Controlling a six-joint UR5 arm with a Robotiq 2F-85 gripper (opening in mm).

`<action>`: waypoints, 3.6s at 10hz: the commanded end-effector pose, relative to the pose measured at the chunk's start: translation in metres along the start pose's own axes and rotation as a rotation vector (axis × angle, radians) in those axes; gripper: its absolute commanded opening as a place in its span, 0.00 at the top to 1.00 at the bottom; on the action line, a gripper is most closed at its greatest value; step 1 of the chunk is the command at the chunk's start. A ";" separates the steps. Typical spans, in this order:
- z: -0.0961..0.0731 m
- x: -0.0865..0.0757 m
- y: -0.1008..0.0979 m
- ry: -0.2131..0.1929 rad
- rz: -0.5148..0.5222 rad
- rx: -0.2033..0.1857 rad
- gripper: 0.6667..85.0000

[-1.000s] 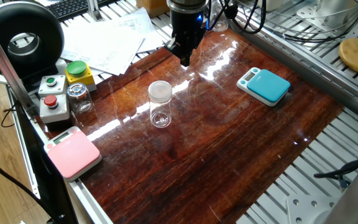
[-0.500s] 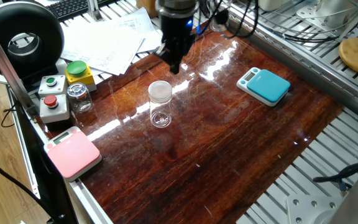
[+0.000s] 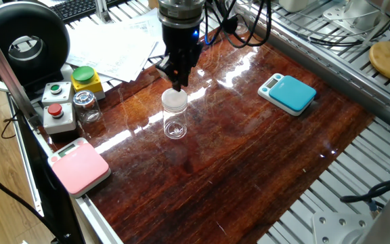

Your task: Place the block on the scale

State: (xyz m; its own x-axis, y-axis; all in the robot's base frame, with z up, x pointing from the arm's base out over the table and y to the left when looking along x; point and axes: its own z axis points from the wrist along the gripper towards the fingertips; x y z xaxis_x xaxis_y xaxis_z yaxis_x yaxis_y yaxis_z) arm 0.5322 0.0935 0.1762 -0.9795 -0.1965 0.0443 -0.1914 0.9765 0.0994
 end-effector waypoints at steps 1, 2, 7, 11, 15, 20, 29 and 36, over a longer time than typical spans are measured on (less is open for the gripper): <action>0.002 -0.003 0.004 -0.003 -0.026 -0.011 0.24; 0.004 -0.004 0.004 -0.003 -0.037 -0.012 0.23; 0.027 -0.013 0.005 -0.025 -0.087 -0.004 0.14; 0.044 -0.021 0.007 -0.044 -0.103 0.001 0.13; 0.054 -0.028 0.002 -0.058 -0.129 0.010 0.13; 0.064 -0.031 -0.001 -0.072 -0.135 0.016 0.13; 0.068 -0.035 -0.002 -0.096 -0.053 0.032 0.42; 0.021 -0.027 -0.037 -0.069 -0.053 0.136 0.70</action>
State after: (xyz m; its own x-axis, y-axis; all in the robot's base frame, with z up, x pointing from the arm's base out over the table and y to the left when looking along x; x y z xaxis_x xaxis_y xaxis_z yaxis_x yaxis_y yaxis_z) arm 0.5638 0.0835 0.1271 -0.9705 -0.2381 -0.0383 -0.2380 0.9712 -0.0048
